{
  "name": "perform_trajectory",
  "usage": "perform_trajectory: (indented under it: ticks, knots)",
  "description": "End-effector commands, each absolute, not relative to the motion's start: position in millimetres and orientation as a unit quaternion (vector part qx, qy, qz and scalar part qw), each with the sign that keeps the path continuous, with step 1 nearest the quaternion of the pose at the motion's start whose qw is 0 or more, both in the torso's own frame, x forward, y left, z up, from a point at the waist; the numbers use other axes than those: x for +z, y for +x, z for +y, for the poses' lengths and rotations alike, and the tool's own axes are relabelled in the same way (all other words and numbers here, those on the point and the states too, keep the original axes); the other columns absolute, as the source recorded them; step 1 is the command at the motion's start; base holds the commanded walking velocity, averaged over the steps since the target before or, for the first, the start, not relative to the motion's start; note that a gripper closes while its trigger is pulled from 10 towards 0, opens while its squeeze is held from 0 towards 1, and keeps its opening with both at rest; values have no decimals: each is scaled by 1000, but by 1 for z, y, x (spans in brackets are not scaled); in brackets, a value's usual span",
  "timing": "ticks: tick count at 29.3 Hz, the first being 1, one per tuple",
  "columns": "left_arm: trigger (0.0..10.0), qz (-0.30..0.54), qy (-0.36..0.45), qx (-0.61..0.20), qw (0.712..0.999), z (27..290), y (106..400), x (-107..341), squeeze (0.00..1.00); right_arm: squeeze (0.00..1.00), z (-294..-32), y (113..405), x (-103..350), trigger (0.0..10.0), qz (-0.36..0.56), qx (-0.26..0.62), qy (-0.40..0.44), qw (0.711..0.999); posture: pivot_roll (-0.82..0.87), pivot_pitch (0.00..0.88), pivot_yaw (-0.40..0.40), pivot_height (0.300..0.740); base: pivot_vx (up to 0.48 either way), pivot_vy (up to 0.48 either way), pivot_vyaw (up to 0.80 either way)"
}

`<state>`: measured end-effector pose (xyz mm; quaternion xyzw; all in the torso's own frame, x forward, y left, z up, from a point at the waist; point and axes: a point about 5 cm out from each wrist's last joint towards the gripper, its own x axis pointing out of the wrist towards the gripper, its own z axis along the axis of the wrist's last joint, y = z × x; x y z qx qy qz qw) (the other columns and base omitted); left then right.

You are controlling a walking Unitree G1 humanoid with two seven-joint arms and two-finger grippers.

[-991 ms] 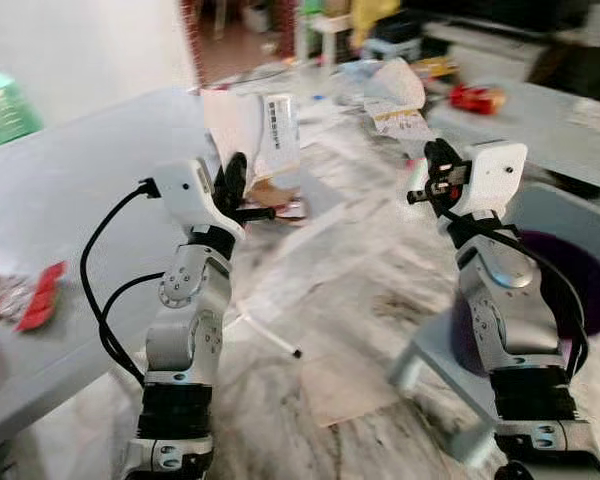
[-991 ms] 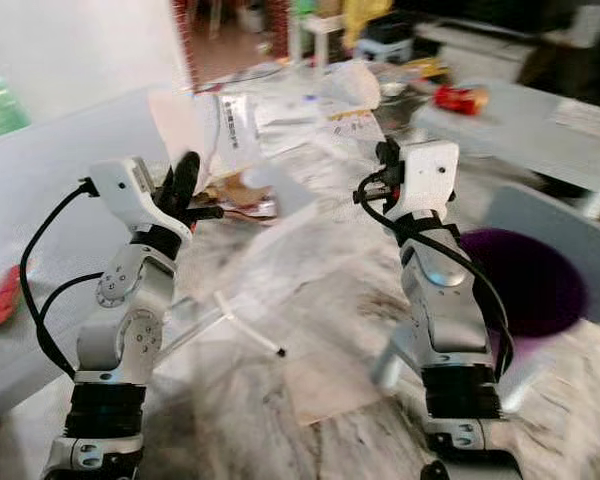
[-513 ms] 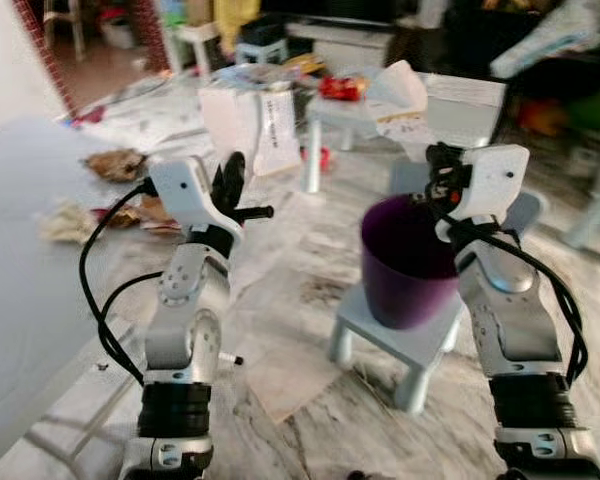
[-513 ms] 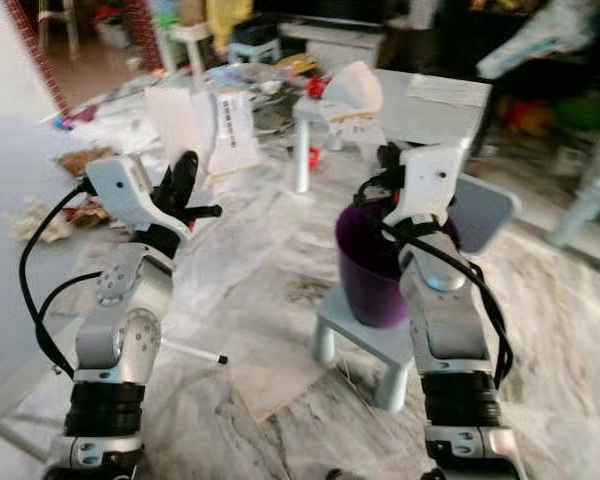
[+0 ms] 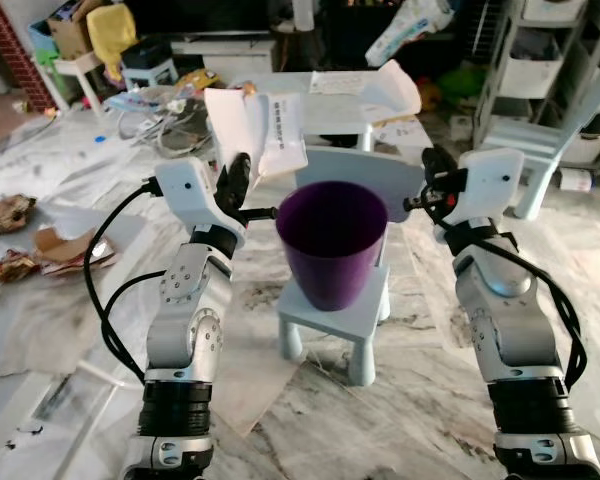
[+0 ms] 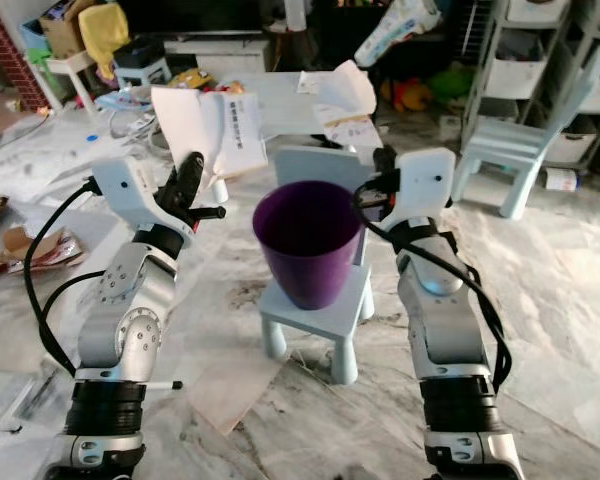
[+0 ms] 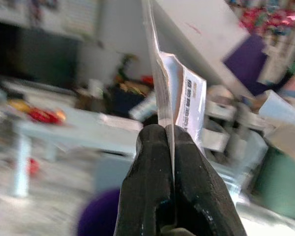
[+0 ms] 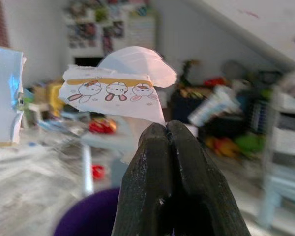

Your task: Picking trash to rubbish bin

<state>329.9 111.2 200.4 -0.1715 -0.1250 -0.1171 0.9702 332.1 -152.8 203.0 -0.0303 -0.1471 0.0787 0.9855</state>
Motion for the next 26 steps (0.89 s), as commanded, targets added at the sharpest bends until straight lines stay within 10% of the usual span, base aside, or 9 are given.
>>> perform_trajectory:
  ticks: [1, 26]
  knots:
    - [0, -127, -164, -130, 970, 108, 329, 202, 0, 0, -153, 331, 209, 10000, -158, 73, -31, 984, -107, 57, 83, 740, 0, 0, -800]
    - [0, -117, -159, -141, 970, 105, 327, 196, 0, 0, -152, 327, 208, 10000, -161, 72, -29, 984, -107, 58, 90, 740, 284, 0, 0]
